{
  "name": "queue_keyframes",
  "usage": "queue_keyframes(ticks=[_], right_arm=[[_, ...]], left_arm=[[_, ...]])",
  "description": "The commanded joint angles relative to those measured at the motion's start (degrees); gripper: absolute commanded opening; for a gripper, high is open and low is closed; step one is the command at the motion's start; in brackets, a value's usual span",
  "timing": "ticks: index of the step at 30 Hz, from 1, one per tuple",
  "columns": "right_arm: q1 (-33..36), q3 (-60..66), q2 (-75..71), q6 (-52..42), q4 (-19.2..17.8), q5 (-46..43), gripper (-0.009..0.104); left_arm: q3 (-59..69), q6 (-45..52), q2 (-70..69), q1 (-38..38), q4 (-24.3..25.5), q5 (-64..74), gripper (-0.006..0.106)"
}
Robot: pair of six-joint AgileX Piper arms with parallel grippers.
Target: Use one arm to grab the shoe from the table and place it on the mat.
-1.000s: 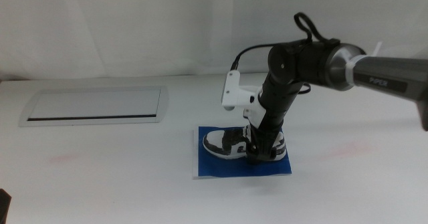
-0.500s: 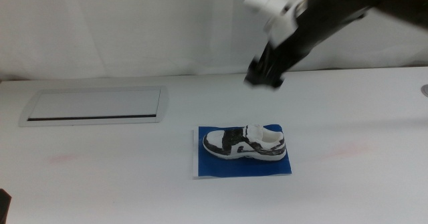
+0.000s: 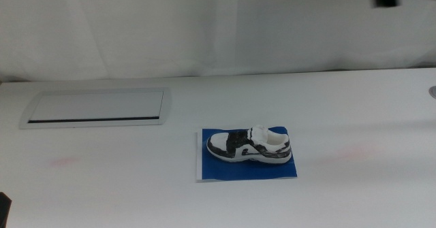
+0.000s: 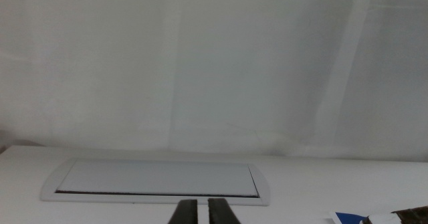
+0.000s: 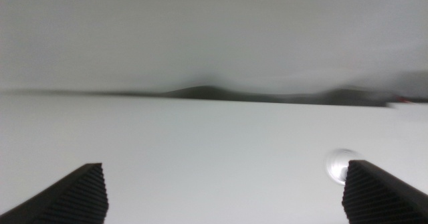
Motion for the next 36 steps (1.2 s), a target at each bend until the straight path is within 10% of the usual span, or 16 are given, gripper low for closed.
queue_keyframes(ticks=[1, 5, 10, 36], right_arm=[[-2.25, 0.31, -2.54, 3.11, -3.03, 0.55, 0.093], [-4.85, 0.41, -6.98, -0.53, 0.00, -0.39, 0.066], [-4.87, 4.89, -14.41, -0.30, -0.70, -1.53, -0.001], [-4.87, 69.71, -84.36, 1.57, 1.15, -28.54, -0.002]], left_arm=[[2.28, -0.06, -2.30, 0.12, -0.35, 0.00, -0.003], [2.28, -0.06, -2.30, 0.12, -0.35, 0.00, -0.003], [2.28, -0.06, -2.30, 0.12, -0.35, 0.00, -0.003], [2.28, -0.06, -2.30, 0.12, -0.35, 0.00, -0.003]])
